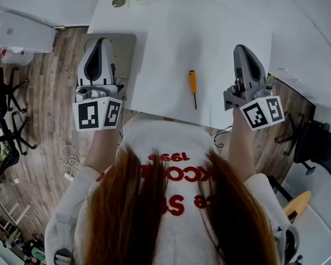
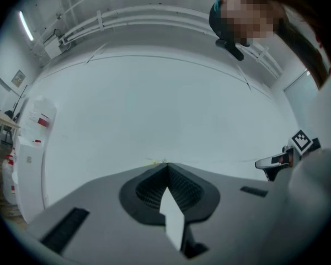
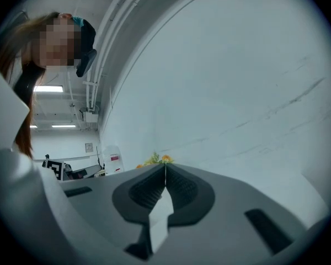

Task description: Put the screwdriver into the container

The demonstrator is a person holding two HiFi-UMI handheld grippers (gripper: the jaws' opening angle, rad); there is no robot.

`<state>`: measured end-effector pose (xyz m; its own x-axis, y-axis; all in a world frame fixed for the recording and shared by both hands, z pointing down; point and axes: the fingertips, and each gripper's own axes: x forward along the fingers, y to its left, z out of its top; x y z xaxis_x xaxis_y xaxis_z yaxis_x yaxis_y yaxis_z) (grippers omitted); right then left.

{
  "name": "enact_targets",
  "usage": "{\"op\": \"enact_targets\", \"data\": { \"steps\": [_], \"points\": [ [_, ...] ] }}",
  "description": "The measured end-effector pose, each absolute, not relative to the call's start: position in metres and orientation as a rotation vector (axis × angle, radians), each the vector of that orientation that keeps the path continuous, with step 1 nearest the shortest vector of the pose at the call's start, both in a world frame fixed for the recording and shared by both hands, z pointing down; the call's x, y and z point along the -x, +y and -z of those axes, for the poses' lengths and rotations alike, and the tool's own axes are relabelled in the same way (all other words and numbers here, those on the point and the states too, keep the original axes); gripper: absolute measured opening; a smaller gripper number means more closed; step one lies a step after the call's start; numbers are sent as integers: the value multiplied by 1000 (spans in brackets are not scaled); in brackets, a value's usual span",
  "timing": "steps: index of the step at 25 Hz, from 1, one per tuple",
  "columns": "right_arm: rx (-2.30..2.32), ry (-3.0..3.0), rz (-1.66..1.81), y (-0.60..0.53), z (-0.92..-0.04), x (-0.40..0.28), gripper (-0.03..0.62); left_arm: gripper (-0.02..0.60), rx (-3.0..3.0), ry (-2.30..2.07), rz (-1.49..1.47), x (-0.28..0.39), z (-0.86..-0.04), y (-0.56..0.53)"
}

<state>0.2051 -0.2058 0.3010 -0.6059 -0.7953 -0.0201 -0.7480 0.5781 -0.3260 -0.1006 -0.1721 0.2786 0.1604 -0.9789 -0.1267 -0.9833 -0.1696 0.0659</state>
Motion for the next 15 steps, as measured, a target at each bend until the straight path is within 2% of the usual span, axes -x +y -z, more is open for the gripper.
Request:
{"op": "enact_targets", "data": {
  "steps": [15],
  "points": [
    [1443,2569,376,-195,-285,-192,8,5,2504,1844,-199,92,-279,-197]
  ]
}}
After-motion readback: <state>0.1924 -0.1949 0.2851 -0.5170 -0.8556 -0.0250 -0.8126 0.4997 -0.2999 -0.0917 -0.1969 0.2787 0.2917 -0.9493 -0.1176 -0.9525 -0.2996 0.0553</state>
